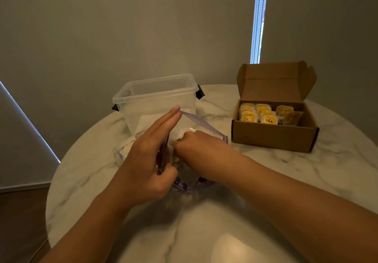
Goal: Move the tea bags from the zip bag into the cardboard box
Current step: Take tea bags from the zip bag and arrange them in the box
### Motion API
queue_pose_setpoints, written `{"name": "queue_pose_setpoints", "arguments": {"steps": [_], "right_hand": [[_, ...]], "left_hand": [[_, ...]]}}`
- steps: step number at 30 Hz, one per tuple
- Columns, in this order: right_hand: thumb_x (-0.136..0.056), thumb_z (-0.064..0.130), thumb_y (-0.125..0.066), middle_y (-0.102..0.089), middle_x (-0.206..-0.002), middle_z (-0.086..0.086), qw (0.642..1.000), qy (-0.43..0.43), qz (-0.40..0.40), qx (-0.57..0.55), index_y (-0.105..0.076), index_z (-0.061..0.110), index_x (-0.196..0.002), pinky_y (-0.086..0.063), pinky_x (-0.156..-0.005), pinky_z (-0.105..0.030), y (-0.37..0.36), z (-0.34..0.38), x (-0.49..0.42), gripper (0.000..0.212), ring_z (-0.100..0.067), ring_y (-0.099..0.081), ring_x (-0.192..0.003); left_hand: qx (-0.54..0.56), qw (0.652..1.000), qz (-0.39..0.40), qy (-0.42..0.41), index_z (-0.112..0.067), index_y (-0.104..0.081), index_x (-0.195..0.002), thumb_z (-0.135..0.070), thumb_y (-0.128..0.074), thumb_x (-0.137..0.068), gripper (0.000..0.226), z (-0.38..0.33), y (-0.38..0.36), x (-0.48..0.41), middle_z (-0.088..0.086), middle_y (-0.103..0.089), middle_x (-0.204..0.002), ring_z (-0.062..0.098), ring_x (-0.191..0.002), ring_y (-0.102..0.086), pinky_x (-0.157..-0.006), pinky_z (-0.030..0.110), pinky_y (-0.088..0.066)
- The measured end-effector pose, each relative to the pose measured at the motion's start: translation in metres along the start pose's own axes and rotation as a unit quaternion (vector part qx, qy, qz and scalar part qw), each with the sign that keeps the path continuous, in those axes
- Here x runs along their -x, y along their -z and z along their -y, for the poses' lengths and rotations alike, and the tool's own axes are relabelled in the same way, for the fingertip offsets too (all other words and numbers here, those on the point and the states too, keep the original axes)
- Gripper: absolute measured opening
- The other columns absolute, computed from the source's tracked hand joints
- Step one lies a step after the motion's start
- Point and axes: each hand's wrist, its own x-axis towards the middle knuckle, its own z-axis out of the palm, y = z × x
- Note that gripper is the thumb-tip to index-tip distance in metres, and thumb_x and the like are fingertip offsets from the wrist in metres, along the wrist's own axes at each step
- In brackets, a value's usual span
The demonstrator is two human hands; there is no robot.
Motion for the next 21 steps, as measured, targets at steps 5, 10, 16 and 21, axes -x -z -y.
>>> {"name": "queue_pose_setpoints", "arguments": {"steps": [5,10,16,21], "right_hand": [[-0.093,0.008,-0.053,-0.062,-0.103,-0.013,1.000,0.010,0.005,0.013,-0.066,0.008,-0.106,-0.053,-0.078,-0.039,-0.001,0.000,-0.005,0.018,-0.030,-0.062,-0.094],[-0.094,0.009,-0.052,-0.064,-0.106,-0.013,1.000,0.007,0.007,0.020,-0.067,0.008,-0.108,-0.054,-0.083,-0.041,-0.002,-0.001,-0.005,0.020,-0.031,-0.063,-0.097],[-0.092,0.009,-0.061,-0.063,-0.104,-0.006,1.000,-0.018,0.012,0.010,-0.063,0.013,-0.116,-0.053,-0.081,-0.031,0.012,-0.007,0.006,0.024,-0.022,-0.061,-0.092],[-0.092,0.011,-0.060,-0.068,-0.093,-0.001,0.994,-0.035,-0.016,-0.099,-0.070,0.017,-0.103,-0.056,-0.074,-0.027,0.035,-0.011,0.031,0.016,-0.016,-0.063,-0.083]], "left_hand": [[-0.007,1.000,-0.002,-0.004,-0.006,-0.035,-0.151,-0.018,-0.046,-0.067,0.085,0.001,0.001,0.000,-0.002,-0.032,-0.160,0.012,-0.148,-0.028,-0.116,0.037,-0.032],[-0.008,1.000,0.000,0.001,-0.008,-0.035,-0.151,-0.008,-0.052,-0.066,0.086,0.001,0.001,0.001,-0.003,-0.032,-0.160,0.011,-0.148,-0.028,-0.115,0.039,-0.035],[0.000,1.000,-0.005,0.003,-0.008,-0.035,-0.151,-0.003,-0.053,-0.066,0.087,0.002,0.003,0.001,-0.003,-0.032,-0.160,0.011,-0.147,-0.028,-0.112,0.047,-0.039],[0.009,1.000,-0.002,0.005,-0.009,-0.034,-0.152,-0.018,-0.049,-0.070,0.083,0.004,0.004,0.001,-0.004,-0.031,-0.160,0.013,-0.148,-0.028,-0.109,0.052,-0.042]]}}
